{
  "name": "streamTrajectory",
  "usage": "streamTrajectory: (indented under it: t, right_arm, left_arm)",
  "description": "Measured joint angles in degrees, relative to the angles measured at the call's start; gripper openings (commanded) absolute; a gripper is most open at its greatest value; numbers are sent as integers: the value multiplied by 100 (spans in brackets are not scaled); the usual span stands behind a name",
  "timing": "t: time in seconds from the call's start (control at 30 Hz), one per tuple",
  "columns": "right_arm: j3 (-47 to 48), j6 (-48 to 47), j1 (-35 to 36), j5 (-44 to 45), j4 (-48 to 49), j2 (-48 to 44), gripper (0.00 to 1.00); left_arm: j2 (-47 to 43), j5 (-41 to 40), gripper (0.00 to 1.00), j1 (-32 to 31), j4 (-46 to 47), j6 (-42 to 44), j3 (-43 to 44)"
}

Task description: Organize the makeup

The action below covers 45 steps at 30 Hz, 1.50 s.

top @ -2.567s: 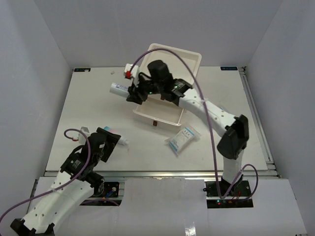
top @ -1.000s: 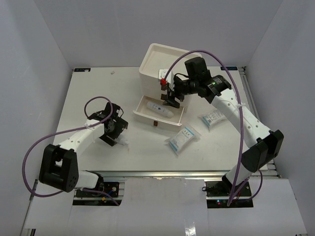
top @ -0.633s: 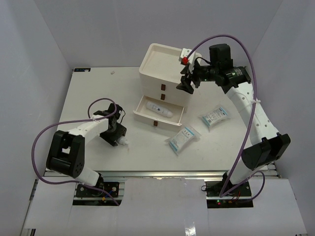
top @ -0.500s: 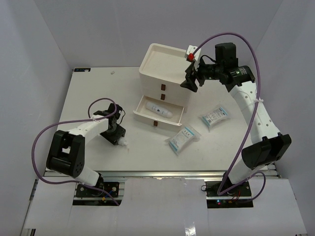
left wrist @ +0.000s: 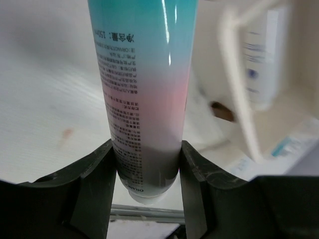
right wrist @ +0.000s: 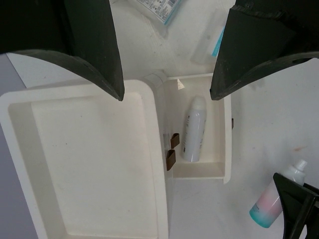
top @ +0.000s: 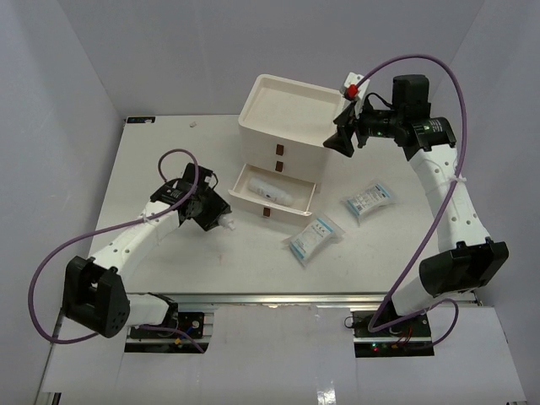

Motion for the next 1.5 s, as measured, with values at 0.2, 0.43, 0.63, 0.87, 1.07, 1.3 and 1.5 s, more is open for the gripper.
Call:
streamTrajectory:
  t: [0.2, 0.43, 0.63, 0.87, 1.07, 1.3, 1.5]
  right_arm:
    - [-315, 143, -264, -106, 84, -260, 76]
    - [-643, 190, -491, -181, 147, -487, 76]
    - [-910, 210, -630, -221, 205, -772, 76]
    - [-1001, 262, -647, -236, 264, -791, 77]
    - [-1073, 266, -654, -232, 272, -791, 77]
    - [-1108, 199, -654, -296, 277, -789, 77]
    - [-1097, -556, -652, -927, -21, -727, 79]
  left_arm:
    - [379, 111, 0, -1044, 515, -348, 1419]
    - [1571, 23, 0, -1325, 835, -905, 2036]
    - [2196, -214, 18, -1325, 890, -1441, 2135]
    - [2794, -335, 58, -1325, 1139, -1733, 2721]
    - [2921, -316, 86, -1325, 1292, -1890, 2732]
    - [2919, -238, 91, -1325, 1651, -1854, 2731]
    - [2756, -110, 88, -1325, 2099, -1334, 2525]
